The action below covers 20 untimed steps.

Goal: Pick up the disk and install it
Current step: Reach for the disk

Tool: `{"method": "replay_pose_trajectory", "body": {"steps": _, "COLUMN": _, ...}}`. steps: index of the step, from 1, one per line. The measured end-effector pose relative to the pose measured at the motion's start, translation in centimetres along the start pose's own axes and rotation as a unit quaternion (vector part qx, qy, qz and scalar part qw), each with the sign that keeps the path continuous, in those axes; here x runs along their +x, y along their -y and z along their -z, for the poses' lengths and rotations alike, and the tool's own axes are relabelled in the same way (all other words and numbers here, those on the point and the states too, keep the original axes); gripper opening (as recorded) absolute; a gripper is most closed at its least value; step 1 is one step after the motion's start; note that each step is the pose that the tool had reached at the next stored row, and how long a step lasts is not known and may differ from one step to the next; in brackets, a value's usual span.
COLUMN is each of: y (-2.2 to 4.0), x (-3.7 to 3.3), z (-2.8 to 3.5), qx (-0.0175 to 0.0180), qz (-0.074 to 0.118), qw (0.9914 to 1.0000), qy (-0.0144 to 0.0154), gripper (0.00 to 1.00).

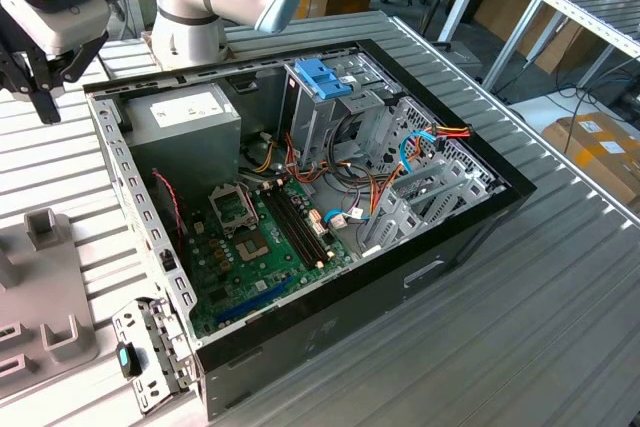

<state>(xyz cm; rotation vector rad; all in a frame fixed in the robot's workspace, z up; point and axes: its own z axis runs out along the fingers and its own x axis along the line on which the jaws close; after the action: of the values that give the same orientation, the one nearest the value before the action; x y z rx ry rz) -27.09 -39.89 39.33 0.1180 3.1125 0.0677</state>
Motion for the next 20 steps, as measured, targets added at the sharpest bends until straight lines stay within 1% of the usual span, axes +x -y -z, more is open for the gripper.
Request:
{"method": "replay_pose_trajectory", "body": {"steps": 12, "y": 0.03, "x": 0.33, "z": 0.00, "qx": 0.0000, "qz": 0.000, "qw": 1.00000, "qy": 0.0000, "gripper": 0.11}}
{"method": "replay_pose_trajectory", "body": {"steps": 14, "y": 0.05, "x": 0.67, "z": 0.01, "qx": 0.0000, "qz": 0.000, "qw": 1.00000, "qy": 0.0000, "gripper": 0.11}}
{"method": "replay_pose_trajectory", "body": {"steps": 20, "y": 0.06, "x": 0.76, "z": 0.01, "qx": 0.0000, "qz": 0.000, "qw": 1.00000, "qy": 0.0000, "gripper": 0.11}}
